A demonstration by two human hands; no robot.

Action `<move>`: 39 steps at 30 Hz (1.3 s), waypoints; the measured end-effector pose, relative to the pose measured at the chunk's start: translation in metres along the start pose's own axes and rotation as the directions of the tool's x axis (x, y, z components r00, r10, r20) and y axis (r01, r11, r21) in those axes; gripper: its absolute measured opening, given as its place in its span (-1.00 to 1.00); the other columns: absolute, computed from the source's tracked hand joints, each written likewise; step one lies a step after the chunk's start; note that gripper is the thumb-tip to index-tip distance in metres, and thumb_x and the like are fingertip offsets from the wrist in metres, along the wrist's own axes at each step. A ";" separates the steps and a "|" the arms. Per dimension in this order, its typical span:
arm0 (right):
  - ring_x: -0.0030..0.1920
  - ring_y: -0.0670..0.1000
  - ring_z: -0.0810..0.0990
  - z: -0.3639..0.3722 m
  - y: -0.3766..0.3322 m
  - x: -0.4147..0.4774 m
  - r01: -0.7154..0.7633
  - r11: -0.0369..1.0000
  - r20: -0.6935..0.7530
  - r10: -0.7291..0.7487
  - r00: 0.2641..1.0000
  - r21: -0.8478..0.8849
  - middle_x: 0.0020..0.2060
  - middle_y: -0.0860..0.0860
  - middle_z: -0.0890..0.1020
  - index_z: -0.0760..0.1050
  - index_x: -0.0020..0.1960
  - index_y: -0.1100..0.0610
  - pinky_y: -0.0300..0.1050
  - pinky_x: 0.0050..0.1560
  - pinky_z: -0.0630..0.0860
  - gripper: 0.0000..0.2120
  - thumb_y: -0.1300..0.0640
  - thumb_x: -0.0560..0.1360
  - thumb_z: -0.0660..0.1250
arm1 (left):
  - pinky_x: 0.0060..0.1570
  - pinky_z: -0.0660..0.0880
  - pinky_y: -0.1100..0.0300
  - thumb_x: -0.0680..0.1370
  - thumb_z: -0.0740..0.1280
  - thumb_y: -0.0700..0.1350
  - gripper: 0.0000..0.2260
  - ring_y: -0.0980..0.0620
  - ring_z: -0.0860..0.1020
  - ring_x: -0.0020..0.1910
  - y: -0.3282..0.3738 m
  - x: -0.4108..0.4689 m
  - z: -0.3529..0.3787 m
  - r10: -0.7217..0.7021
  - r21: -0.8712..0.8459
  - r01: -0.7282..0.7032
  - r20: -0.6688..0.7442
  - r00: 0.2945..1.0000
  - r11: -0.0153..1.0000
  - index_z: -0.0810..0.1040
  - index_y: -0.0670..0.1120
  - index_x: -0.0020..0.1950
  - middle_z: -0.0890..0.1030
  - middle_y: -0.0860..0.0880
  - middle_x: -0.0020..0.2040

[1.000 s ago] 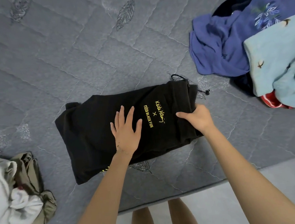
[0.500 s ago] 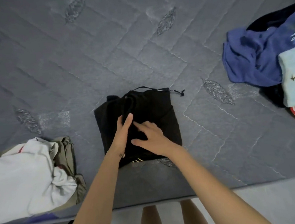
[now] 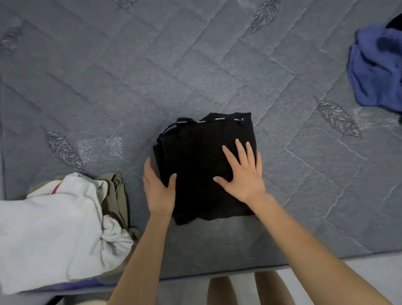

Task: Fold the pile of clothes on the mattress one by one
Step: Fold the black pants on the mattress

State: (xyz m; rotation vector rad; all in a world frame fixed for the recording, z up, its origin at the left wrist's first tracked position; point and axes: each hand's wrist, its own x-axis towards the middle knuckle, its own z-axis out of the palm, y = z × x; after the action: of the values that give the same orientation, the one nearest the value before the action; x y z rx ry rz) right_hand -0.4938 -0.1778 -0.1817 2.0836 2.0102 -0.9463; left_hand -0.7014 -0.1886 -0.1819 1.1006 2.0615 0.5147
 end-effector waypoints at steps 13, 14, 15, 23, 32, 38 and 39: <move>0.55 0.10 -0.23 0.028 0.022 0.006 0.028 0.998 0.001 -0.028 1.000 -0.053 0.57 0.03 -0.12 -0.06 0.58 -0.09 0.14 0.48 -0.28 -0.27 -0.32 0.53 0.12 | 0.39 0.10 -0.25 0.58 0.13 0.16 -0.46 -0.19 0.16 0.50 -0.023 -0.006 0.057 0.437 0.691 -0.521 0.317 0.842 0.501 0.19 0.02 0.53 0.24 -0.17 0.52; 0.56 0.11 -0.15 0.024 0.021 0.000 0.037 0.999 -0.034 -0.037 0.999 -0.017 0.57 0.05 -0.03 0.04 0.57 -0.05 0.15 0.51 -0.20 -0.29 -0.24 0.53 0.22 | 0.39 0.11 -0.25 0.56 0.22 0.11 -0.47 -0.21 0.21 0.49 -0.018 -0.008 0.052 0.465 0.660 -0.536 0.304 0.831 0.526 0.27 -0.01 0.50 0.28 -0.19 0.50; 0.56 0.13 -0.05 0.019 0.021 -0.008 0.042 0.999 -0.075 -0.041 0.996 0.020 0.56 0.06 0.06 0.13 0.55 -0.02 0.18 0.53 -0.07 -0.31 -0.17 0.52 0.29 | 0.39 0.12 -0.24 0.53 0.30 0.05 -0.49 -0.22 0.26 0.46 -0.014 -0.011 0.047 0.495 0.622 -0.550 0.283 0.821 0.558 0.36 -0.04 0.46 0.32 -0.20 0.47; 0.55 0.12 -0.23 0.030 0.054 -0.074 0.048 0.994 0.052 -0.043 0.998 -0.098 0.57 0.03 -0.14 -0.12 0.58 -0.08 0.16 0.50 -0.21 0.04 -0.33 0.33 0.41 | 0.38 0.16 -0.22 0.46 0.19 0.29 -0.47 -0.20 0.37 0.31 -0.051 -0.051 0.016 0.484 0.491 -0.579 0.319 0.815 0.651 0.51 -0.06 0.24 0.42 -0.13 0.28; 0.55 0.20 0.02 0.056 0.060 -0.058 0.099 0.973 -0.025 -0.106 0.994 -0.208 0.54 0.07 0.16 0.08 0.56 -0.04 0.14 0.46 0.15 -0.05 0.41 0.32 0.41 | 0.41 0.06 -0.28 0.22 0.58 0.16 -0.19 -0.23 0.23 0.46 -0.059 -0.049 0.042 0.449 0.714 -0.606 0.440 0.778 0.351 0.44 -0.08 0.39 0.43 -0.18 0.38; 0.51 0.21 0.16 0.053 0.054 -0.050 0.091 0.977 -0.045 -0.101 0.994 -0.192 0.49 0.09 0.27 0.18 0.54 -0.01 0.14 0.41 0.24 -0.12 0.38 0.33 0.43 | 0.41 0.17 -0.19 0.13 0.65 -0.20 -0.32 -0.23 0.43 0.35 -0.052 -0.044 0.042 0.471 0.744 -0.595 0.424 0.773 0.306 0.58 -0.10 0.23 0.56 -0.14 0.24; 0.48 0.21 0.25 0.053 0.056 -0.049 0.075 0.981 -0.071 -0.089 0.993 -0.181 0.45 0.09 0.36 0.28 0.50 0.01 0.16 0.34 0.34 -0.17 0.36 0.30 0.46 | 0.37 0.25 -0.18 0.12 0.65 -0.24 -0.37 -0.23 0.48 0.30 -0.051 -0.041 0.039 0.498 0.715 -0.619 0.427 0.755 0.326 0.61 -0.11 0.17 0.60 -0.14 0.18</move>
State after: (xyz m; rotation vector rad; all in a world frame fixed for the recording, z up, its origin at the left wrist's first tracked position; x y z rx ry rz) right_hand -0.4575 -0.2523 -0.2195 1.9860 2.1467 -0.6758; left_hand -0.6839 -0.2507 -0.2224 2.4148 1.7157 -0.3421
